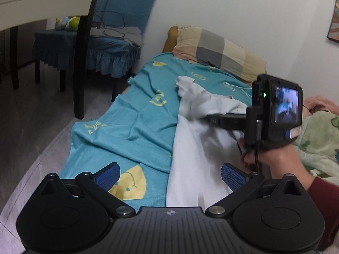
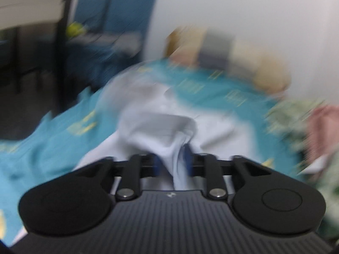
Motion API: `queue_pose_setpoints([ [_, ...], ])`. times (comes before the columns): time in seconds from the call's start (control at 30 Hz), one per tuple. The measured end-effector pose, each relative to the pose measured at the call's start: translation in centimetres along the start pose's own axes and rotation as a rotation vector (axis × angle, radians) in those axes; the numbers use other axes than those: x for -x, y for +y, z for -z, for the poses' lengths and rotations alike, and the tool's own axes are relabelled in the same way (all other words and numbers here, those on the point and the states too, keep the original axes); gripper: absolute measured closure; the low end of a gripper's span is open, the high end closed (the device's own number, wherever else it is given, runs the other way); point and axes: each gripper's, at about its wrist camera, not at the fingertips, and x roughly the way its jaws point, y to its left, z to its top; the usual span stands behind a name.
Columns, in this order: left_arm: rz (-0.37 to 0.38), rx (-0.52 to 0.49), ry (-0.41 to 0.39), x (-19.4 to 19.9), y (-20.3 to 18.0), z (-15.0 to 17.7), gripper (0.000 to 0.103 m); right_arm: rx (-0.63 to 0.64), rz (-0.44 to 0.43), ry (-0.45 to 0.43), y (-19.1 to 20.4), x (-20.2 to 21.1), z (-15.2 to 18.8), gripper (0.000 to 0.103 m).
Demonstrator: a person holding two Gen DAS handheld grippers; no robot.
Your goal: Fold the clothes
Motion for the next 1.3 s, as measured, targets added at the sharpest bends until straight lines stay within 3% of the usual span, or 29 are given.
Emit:
queue_pose_setpoints([
  [0.1, 0.007, -0.001, 0.008, -0.5, 0.3, 0.0, 0.0, -0.043, -0.088, 0.02, 0.2, 0.8, 0.6, 0.042],
  [0.17, 0.014, -0.007, 0.009, -0.5, 0.1, -0.1, 0.0, -0.087, -0.119, 0.019, -1.1, 3.6, 0.3, 0.039],
  [0.37, 0.002, -0.032, 0.003, 0.2, -0.7, 0.2, 0.0, -0.251, -0.14, 0.038, -5.4, 13.1, -0.6, 0.037],
  [0.6, -0.071, -0.108, -0.014, 2.9, -2.7, 1.6, 0.0, -0.525, -0.18, 0.071, -10.1, 24.6, 4.3, 0.03],
  [0.67, -0.078, -0.131, -0.016, 4.0, -3.6, 2.3, 0.0, -0.531, -0.169, 0.076, -10.1, 26.2, 5.5, 0.03],
  [0.83, -0.068, -0.192, -0.022, 5.9, -6.6, 3.5, 0.0, -0.485, -0.148, -0.01, -10.8, 29.0, 5.2, 0.03],
  [0.97, 0.01, -0.146, 0.081, 5.8, -8.5, 4.5, 0.001, -0.57, -0.147, -0.061, -13.4, 31.5, 5.8, 0.03],
  [1.07, 0.113, -0.072, 0.171, 4.8, -10.3, 5.3, 0.004, -0.64, -0.085, -0.065, -16.1, 33.7, 7.6, 0.03],
  [1.2, 0.251, -0.007, 0.288, 2.4, -14.2, 7.1, 0.016, -0.704, 0.042, -0.074, -19.5, 35.0, 9.7, 0.03],
  [1.3, 0.316, 0.058, 0.37, -0.2, -17.0, 8.9, 0.023, -0.8, 0.081, -0.087, -21.9, 34.7, 10.9, 0.03],
])
